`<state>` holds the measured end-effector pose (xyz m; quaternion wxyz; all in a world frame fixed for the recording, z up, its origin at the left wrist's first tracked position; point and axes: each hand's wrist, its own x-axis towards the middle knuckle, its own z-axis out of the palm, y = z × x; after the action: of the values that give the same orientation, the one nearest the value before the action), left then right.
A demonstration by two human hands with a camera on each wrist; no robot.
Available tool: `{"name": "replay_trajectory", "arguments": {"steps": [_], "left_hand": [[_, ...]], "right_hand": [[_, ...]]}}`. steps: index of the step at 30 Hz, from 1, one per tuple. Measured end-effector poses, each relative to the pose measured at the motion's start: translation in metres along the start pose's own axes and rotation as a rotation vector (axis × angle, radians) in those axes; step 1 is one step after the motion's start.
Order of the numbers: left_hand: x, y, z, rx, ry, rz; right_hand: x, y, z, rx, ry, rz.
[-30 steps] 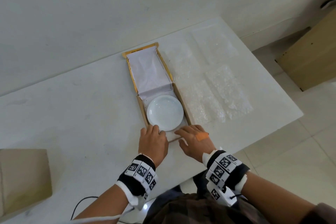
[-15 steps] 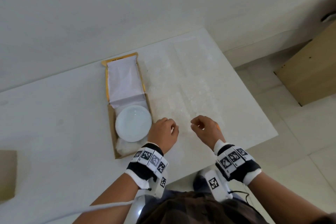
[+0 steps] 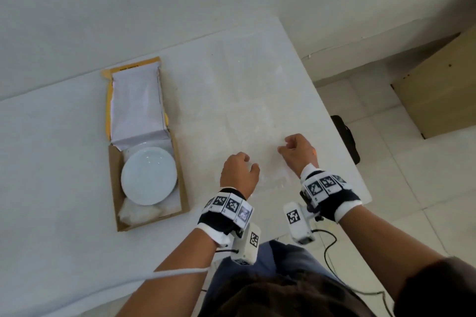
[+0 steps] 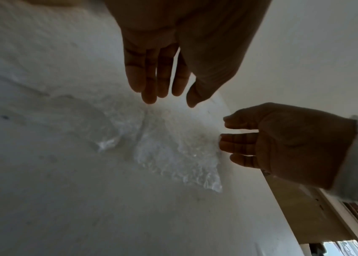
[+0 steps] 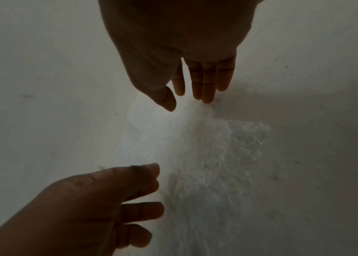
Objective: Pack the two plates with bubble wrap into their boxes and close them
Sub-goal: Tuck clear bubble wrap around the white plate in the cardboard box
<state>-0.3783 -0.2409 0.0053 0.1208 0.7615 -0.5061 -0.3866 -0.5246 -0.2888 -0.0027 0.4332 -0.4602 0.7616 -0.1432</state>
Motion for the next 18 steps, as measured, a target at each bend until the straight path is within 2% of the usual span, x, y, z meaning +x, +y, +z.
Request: {"name": "replay_trajectory", "arguments": {"steps": [6,13,15,18], "left_hand": [[0.009,0.002,0.011,0.008,-0.049,-0.001],[0.017,-0.003,0.013,-0.062,-0.049,0.025],[0.017,-0.005,0.010,-0.116,-0.012,0.022],[0.016,-0.003,0.006,-0.216,0.114,0.021]], "right_hand": [[0.022,-0.012,0.013,-0.030,-0.055,0.113],[0.031,-0.020,0.021,-0.106,-0.104,0.065],[0.029,-0.017,0.019,-0.092,-0.147,0.027],[0.028,-0.011,0.010,0.092,-0.232,0.002]]}}
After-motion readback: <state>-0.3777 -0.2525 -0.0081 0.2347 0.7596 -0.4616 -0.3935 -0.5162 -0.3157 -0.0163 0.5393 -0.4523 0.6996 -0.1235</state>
